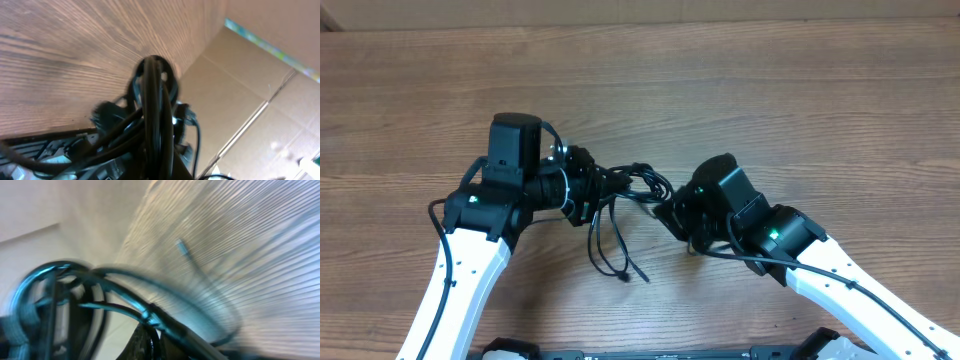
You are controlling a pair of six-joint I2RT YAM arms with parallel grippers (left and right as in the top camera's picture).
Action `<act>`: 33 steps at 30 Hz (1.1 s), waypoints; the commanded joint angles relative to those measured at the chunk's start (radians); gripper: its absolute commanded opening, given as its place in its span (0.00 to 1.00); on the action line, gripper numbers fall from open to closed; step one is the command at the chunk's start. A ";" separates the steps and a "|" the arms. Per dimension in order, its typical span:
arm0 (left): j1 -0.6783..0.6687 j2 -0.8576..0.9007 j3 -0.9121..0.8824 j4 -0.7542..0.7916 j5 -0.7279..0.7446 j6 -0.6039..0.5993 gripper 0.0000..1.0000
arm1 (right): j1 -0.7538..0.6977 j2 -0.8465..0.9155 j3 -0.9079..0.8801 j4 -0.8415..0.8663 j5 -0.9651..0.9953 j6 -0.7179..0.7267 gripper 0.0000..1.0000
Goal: Untangle cables
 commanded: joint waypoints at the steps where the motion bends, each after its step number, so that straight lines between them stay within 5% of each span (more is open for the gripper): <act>1: 0.003 -0.023 0.016 0.034 0.037 0.100 0.04 | -0.003 0.006 0.006 -0.132 0.165 -0.165 0.04; 6: -0.001 -0.023 0.016 -0.002 0.037 0.343 0.04 | -0.003 0.004 0.007 -0.277 0.315 -0.165 0.09; 12: -0.001 -0.023 0.016 -0.134 0.036 0.565 0.04 | -0.003 -0.026 0.008 -0.246 0.343 -0.187 0.18; 19: -0.001 -0.023 0.015 -0.145 0.037 0.626 0.04 | -0.003 -0.085 0.008 -0.311 0.452 -0.269 0.59; 23: -0.001 -0.023 0.015 -0.126 0.037 0.694 0.04 | -0.003 -0.151 0.008 -0.401 0.525 -0.269 0.66; 30: -0.001 -0.023 0.015 -0.116 0.098 0.986 0.04 | -0.003 -0.352 0.008 -0.430 0.532 -0.424 0.71; 33: -0.001 -0.023 0.015 -0.114 0.092 0.995 0.04 | -0.003 -0.459 0.008 -0.419 0.498 -0.444 0.78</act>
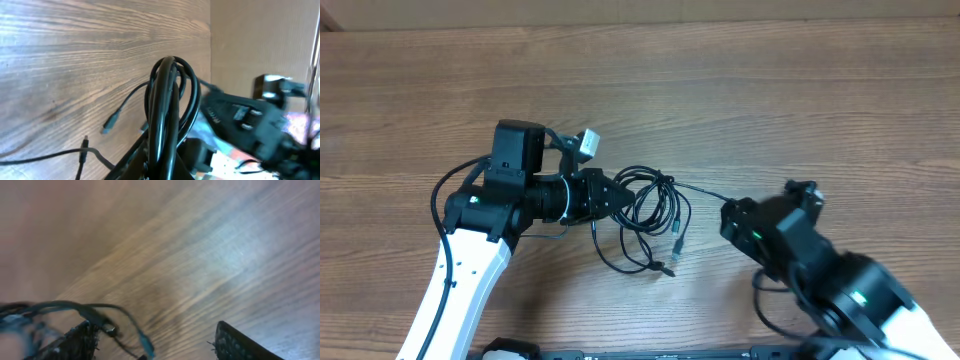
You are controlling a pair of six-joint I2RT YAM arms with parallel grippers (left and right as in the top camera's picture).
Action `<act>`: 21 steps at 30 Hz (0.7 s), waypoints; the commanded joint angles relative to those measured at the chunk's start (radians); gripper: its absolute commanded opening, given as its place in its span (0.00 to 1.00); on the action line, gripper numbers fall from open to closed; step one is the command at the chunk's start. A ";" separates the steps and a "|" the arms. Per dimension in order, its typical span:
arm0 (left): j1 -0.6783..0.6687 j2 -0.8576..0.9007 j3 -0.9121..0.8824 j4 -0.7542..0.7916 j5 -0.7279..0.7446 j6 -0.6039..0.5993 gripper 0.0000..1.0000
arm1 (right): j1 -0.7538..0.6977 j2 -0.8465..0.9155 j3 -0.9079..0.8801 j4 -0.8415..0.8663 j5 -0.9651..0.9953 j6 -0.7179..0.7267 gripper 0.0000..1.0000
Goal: Untangle cables
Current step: 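Open the right gripper and pull it back to the right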
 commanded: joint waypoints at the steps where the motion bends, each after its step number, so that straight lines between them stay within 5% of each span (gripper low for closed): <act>1: 0.005 -0.023 0.015 0.013 0.027 0.117 0.04 | -0.003 -0.131 0.008 0.019 -0.012 -0.070 0.81; 21: -0.130 -0.023 0.015 0.058 0.100 0.125 0.04 | -0.003 -0.233 0.006 0.068 -0.281 -0.066 0.77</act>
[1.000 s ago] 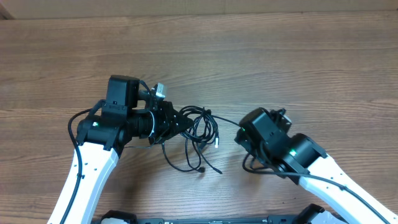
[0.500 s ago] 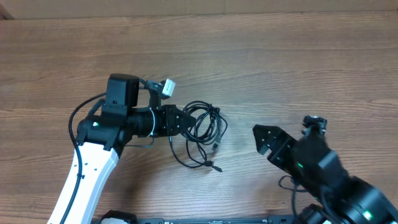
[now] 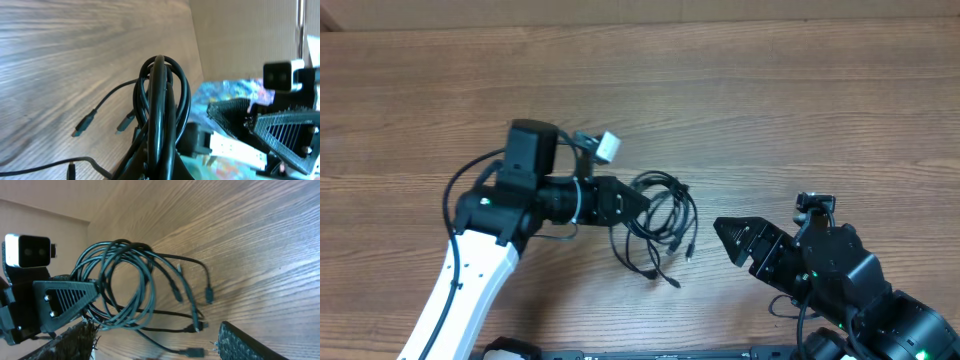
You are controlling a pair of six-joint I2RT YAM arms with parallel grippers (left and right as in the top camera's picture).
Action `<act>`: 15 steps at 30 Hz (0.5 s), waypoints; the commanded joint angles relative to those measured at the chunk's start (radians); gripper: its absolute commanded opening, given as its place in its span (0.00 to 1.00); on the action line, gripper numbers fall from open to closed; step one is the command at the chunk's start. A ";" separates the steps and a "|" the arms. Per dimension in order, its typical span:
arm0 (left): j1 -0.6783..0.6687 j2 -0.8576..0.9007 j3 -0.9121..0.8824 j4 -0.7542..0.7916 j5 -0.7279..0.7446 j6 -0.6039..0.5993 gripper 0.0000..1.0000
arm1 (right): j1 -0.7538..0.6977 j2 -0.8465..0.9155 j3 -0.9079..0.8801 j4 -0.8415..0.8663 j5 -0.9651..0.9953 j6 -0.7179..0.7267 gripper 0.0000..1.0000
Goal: Untangle cables
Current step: 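Open the right gripper and pull it back to the right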
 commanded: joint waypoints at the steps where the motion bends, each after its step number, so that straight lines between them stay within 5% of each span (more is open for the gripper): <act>1: -0.069 -0.022 0.015 0.016 0.005 0.029 0.04 | -0.003 -0.003 0.006 -0.015 -0.021 -0.008 0.77; 15: -0.259 -0.022 0.015 0.031 -0.366 -0.065 0.04 | -0.003 -0.003 0.006 -0.075 -0.020 -0.006 0.77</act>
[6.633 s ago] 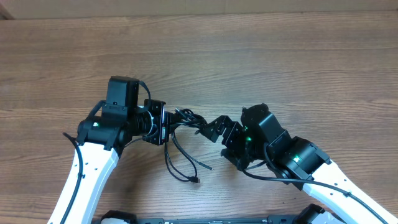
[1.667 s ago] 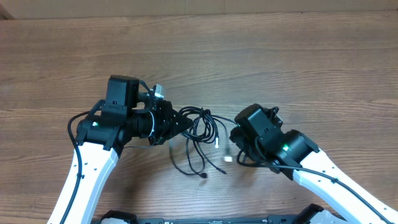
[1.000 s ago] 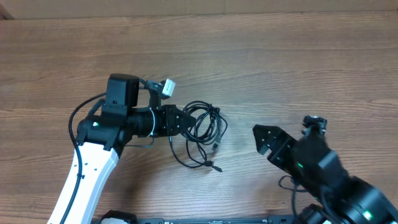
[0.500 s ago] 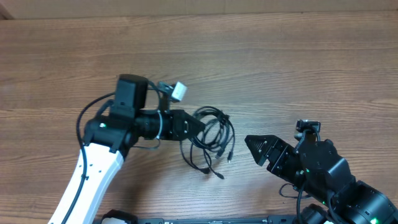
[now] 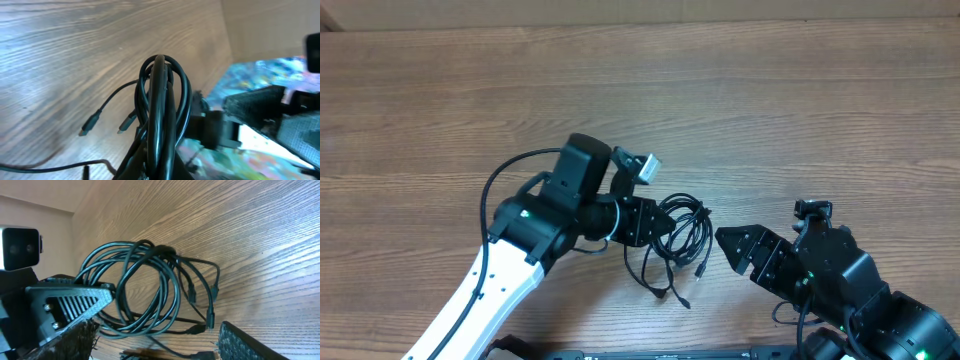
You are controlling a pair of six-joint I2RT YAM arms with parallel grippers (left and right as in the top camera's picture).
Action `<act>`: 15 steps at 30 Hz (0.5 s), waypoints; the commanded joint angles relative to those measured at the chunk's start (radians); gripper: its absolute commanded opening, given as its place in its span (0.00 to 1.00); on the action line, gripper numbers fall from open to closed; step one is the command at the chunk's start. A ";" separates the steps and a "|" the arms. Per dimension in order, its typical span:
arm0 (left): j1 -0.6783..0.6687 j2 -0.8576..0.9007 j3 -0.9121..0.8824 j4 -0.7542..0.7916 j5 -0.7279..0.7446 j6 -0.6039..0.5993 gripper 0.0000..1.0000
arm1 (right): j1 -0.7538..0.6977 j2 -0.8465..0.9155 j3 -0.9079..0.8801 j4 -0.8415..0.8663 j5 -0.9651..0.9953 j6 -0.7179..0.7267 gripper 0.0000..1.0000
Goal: Untangle cables
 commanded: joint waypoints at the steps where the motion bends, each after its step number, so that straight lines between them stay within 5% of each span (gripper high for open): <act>1: -0.022 -0.022 0.015 0.009 -0.138 -0.018 0.04 | -0.003 -0.002 0.006 0.003 -0.002 -0.002 0.77; 12: -0.028 -0.022 0.015 0.014 -0.270 0.009 0.04 | -0.003 0.064 0.006 0.027 0.018 0.236 0.76; 15: -0.028 -0.022 0.015 0.013 -0.280 0.008 0.04 | -0.003 0.120 0.006 0.045 0.016 0.259 0.67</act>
